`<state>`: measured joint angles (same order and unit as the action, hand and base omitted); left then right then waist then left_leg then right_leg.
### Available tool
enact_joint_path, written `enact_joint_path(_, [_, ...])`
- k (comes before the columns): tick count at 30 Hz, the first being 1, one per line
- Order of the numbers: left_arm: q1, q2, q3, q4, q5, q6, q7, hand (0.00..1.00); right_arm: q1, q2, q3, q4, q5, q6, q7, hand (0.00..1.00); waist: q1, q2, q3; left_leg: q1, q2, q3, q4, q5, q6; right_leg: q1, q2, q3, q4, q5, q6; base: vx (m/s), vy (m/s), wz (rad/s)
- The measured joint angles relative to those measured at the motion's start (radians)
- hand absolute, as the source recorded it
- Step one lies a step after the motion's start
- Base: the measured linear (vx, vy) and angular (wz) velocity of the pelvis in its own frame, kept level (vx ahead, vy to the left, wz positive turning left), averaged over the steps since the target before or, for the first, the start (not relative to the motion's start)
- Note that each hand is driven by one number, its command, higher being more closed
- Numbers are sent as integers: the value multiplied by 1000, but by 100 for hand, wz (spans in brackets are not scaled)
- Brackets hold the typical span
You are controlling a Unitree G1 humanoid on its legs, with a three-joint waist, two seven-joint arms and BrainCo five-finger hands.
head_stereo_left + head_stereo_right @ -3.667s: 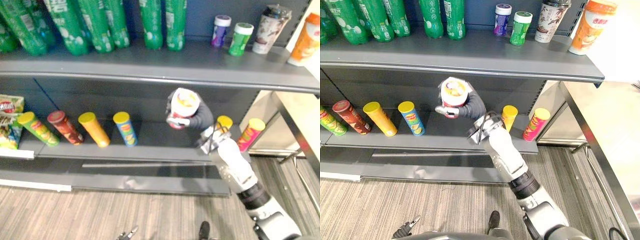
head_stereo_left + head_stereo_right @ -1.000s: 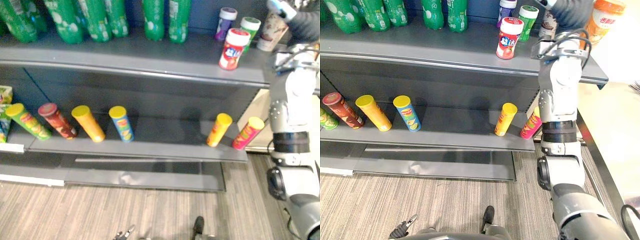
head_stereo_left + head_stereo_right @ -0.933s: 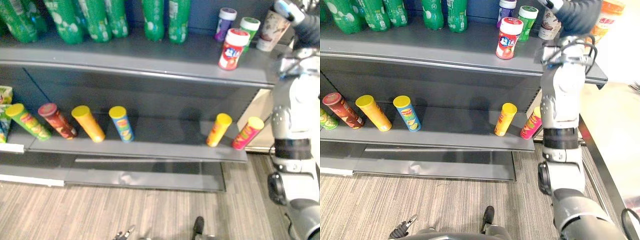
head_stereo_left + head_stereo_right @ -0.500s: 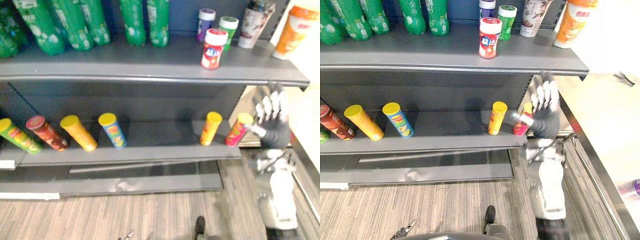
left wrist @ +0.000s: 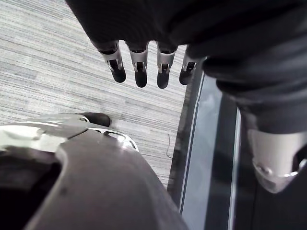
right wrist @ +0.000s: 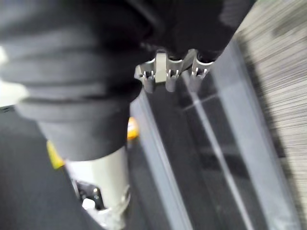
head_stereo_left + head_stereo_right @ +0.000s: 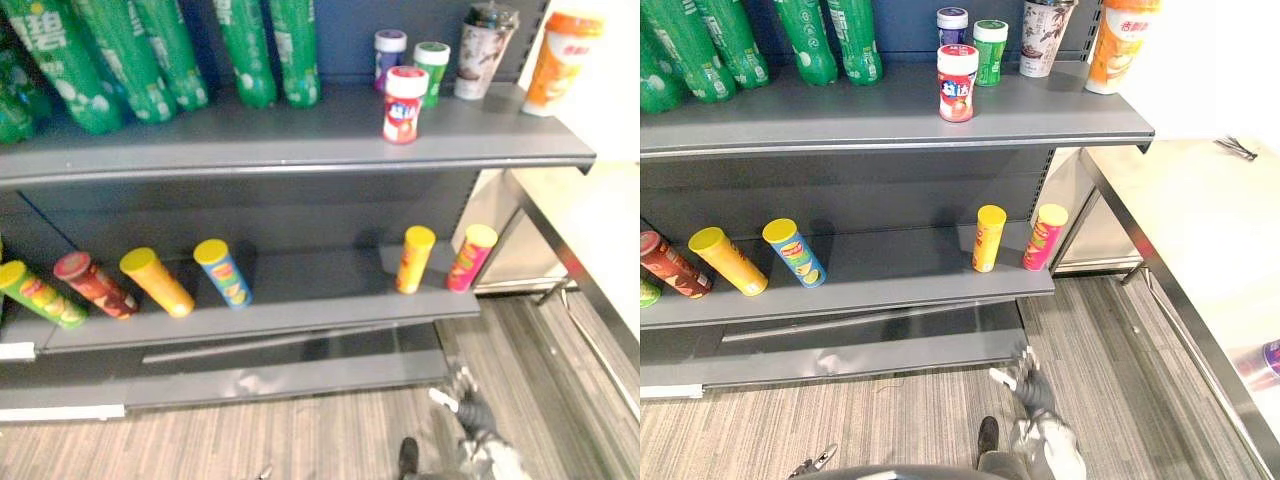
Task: Put the gum and the chips on the shelf.
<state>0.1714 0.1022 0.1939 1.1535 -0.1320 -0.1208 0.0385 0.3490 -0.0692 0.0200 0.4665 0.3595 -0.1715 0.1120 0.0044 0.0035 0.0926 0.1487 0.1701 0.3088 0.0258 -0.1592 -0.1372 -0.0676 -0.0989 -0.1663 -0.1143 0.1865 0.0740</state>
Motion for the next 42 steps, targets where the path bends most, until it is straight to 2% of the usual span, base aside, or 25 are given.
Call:
enact_joint_path(3, [0,-4,-3,0,0,0,3,0,-27,-2,-68,187,-11,-2,-21,0,0,9,-2,11,0,8,-2,-1,3,4,1,6,0,-1,1,29,13,-9])
enact_joint_path(7, [-2,-3,-3,0,-1,-2,5,0,-88,-6,-178,397,-44,-2,-39,0,-1,7,-1,20,-2,8,-3,-1,3,12,-1,7,0,-1,3,6,3,-2])
enact_joint_path(12, [-5,-5,-2,2,-3,-2,6,0,-92,-9,-252,555,-46,7,-50,0,1,8,-1,37,-3,5,-4,-6,1,32,-4,3,0,-5,6,0,3,4])
enact_joint_path(19, [-10,-10,0,24,-16,-7,5,0,-97,-7,-320,616,-50,24,-79,0,-2,7,7,44,-5,13,-4,-12,3,31,-2,13,0,-9,1,-3,-3,-4])
enact_joint_path(29, [-15,-20,1,30,-23,-24,0,0,-136,-1,-415,650,-83,31,-87,0,-6,21,27,48,-2,42,13,-26,1,24,10,37,6,-8,3,18,6,-9])
enact_joint_path(38, [-20,-20,-2,28,-22,-30,-5,0,-162,5,-466,684,-82,30,-96,0,-6,16,39,44,-12,15,17,-33,13,40,-10,6,6,-17,21,12,15,10])
enact_joint_path(40, [-20,-20,-4,28,-23,-30,-5,0,-162,10,-484,686,-82,30,-102,0,-7,15,40,36,-12,8,34,-42,16,45,-15,-2,6,-22,24,10,18,13])
enact_joint_path(42, [-31,-16,-12,26,-47,-31,-5,0,-178,6,-486,685,-75,28,-107,0,-12,19,68,-6,2,0,133,-90,25,25,-20,-4,61,-46,33,-10,31,6])
